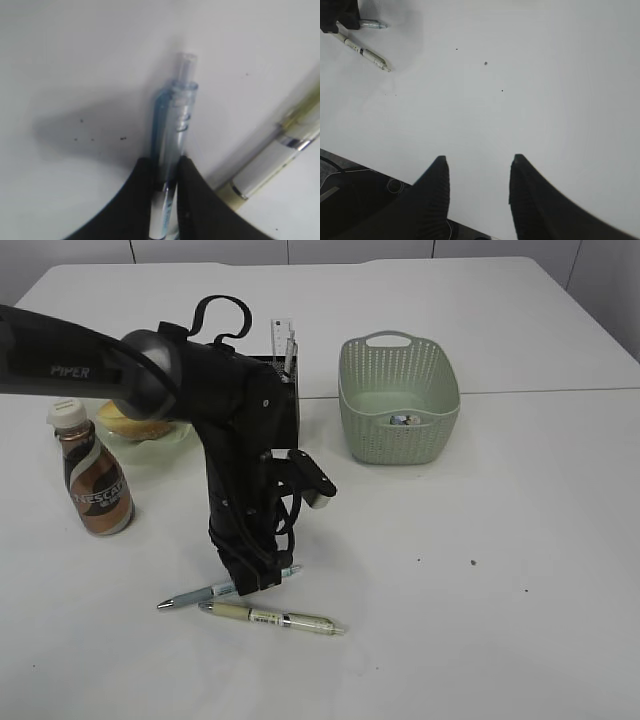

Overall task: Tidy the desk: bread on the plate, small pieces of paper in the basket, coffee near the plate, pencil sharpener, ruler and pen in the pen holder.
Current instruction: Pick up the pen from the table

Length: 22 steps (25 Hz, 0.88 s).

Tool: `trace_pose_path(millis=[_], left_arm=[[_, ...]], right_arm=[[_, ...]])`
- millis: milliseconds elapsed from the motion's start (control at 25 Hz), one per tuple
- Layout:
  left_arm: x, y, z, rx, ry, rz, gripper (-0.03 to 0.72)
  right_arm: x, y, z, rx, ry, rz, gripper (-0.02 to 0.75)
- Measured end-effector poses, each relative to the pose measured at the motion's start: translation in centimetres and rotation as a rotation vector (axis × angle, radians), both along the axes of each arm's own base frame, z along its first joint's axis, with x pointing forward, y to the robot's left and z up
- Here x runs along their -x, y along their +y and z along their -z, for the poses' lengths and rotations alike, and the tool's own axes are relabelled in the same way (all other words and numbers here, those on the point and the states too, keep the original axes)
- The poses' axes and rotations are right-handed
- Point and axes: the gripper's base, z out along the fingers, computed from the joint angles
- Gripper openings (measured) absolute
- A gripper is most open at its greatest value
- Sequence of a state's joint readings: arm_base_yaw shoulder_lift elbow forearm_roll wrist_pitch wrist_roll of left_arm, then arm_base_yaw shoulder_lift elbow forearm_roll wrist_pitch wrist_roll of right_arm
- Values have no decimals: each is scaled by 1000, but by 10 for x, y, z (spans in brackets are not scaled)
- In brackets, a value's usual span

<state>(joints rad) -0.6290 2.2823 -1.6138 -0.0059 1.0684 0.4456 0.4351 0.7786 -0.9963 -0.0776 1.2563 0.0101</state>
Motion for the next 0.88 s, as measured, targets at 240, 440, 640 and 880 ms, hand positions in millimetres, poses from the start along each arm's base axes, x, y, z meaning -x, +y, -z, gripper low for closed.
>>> trace_pose_path(millis=[240, 440, 640, 880], left_arm=[[-5, -1, -10, 49, -57, -100, 79], [-10, 12, -35, 68, -75, -186, 79], [-12, 36, -43, 11, 7, -277, 76], [-13, 47, -68, 133, 81, -429, 76]], right_arm=[[0, 0, 0, -10, 3, 15, 296], [0, 0, 0, -12, 4, 18, 296], [0, 0, 0, -12, 4, 18, 296], [0, 0, 0, -23, 8, 34, 296]])
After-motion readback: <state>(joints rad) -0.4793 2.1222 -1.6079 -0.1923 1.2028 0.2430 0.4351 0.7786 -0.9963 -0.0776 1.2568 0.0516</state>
